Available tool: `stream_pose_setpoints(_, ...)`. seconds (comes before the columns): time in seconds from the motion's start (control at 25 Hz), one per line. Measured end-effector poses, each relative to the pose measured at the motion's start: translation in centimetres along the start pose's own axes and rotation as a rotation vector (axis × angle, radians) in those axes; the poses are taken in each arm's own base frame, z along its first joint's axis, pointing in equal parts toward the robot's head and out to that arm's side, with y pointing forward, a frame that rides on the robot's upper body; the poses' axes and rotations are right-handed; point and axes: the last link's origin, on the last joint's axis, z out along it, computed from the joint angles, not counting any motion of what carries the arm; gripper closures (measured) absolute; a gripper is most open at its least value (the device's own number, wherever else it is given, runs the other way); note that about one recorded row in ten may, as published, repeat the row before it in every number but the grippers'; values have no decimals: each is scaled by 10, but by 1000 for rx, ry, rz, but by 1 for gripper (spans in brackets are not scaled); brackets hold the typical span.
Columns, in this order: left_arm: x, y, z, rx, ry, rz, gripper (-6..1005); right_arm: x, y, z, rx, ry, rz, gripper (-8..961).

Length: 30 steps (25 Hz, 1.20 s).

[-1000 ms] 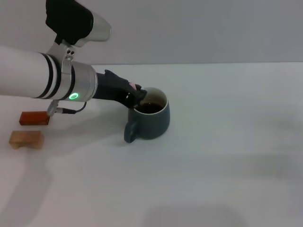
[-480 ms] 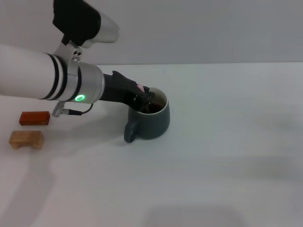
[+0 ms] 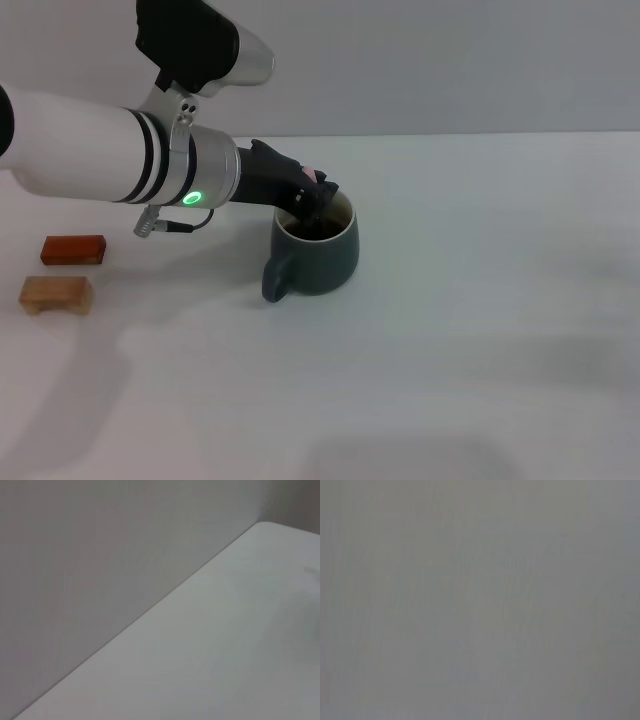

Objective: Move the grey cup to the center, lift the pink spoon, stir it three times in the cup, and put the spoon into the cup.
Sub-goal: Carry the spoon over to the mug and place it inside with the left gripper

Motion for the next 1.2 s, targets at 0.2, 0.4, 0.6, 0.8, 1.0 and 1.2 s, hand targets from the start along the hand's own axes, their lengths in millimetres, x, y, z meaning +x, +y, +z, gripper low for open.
stream_pose_setpoints(0.2, -3, -6, 1, 13, -14, -10, 854, 0, 0, -1, 1, 1, 0, 932)
stream_pose_setpoints(0.4, -6, -8, 0, 17, -20, -15, 854, 0, 0, 0, 1, 0, 0, 933)
stream_pose_setpoints(0.6, -11, -9, -14, 12, -49, -12, 854, -1, 0, 1, -2, -3, 0, 933)
stream_pose_setpoints(0.8, -12, -3, -20, -14, -63, -6, 854, -2, 2, 1, -9, -6, -1, 933)
stream_pose_setpoints(1.0, -7, 7, -17, -36, -52, 5, 855, -4, 3, 1, -11, -12, -1, 933)
stream_pose_setpoints(1.2, 2, 14, -9, -29, -16, 34, 855, -5, 3, 1, -11, -16, 0, 933)
